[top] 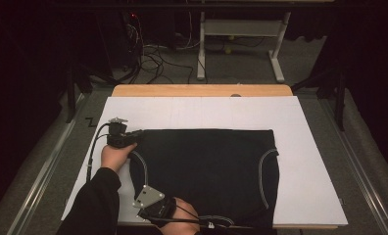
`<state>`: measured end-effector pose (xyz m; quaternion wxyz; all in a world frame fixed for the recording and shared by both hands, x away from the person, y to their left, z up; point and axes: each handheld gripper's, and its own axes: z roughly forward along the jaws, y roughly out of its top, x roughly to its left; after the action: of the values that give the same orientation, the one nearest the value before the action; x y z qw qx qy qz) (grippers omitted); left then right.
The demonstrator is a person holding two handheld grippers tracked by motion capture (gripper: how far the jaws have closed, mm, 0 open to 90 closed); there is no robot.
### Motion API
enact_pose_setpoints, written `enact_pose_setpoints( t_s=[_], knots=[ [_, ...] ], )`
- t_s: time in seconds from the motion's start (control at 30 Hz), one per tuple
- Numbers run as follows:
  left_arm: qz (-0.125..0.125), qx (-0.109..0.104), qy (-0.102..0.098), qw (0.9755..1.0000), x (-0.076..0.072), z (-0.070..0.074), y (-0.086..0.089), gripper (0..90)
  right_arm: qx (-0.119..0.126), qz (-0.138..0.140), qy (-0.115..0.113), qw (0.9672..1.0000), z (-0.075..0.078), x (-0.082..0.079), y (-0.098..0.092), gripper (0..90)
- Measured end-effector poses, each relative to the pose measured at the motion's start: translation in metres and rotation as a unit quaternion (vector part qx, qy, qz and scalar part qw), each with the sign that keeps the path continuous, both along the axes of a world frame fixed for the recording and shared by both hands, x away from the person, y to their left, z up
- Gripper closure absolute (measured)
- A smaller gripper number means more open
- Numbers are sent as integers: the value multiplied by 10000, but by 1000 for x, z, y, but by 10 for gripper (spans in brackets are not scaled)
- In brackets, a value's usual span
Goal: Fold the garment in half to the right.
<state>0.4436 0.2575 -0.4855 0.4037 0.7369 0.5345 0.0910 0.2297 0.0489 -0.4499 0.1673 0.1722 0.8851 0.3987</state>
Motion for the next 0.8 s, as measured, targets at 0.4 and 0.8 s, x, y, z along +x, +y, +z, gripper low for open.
enact_pose_setpoints(
  t_s=[0.4,0.8],
  knots=[
    [311,-101,-158,9993,-8,27,-7,755,591,-73,-209,9980,26,-3,-27,781],
    [424,-62,-440,9981,-9,71,-23,755,934,-135,-413,9947,48,-6,-42,781]
  ],
)
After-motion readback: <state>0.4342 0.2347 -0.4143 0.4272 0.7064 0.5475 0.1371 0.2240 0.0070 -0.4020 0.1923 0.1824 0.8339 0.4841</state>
